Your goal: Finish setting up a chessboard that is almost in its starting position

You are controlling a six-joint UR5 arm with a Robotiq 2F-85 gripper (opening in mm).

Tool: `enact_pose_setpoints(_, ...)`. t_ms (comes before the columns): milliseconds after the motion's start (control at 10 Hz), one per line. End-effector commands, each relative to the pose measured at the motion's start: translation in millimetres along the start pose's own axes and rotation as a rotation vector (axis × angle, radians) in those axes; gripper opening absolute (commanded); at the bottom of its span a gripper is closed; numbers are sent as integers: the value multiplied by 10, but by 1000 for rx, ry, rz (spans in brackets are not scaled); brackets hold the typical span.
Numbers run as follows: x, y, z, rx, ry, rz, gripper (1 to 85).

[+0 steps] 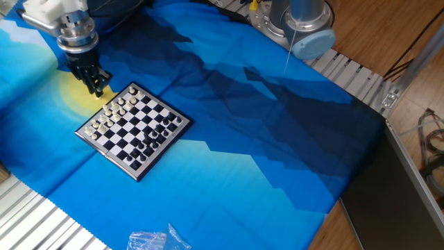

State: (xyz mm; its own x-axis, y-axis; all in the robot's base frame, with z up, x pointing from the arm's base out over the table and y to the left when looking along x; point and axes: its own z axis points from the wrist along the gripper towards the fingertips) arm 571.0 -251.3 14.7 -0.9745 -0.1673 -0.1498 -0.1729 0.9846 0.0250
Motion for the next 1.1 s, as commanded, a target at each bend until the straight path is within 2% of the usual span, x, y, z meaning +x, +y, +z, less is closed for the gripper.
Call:
enact_pose_setpoints(0, -10, -8, -2, 2, -6, 22, 200)
enact_pose_setpoints(200, -2, -10, 2, 6, -4, 32, 163)
enact_pose_setpoints(500, -3, 15, -8, 5, -6, 36, 163)
enact_pose_setpoints(1000, -11, 32, -119, 9, -2, 40, 160)
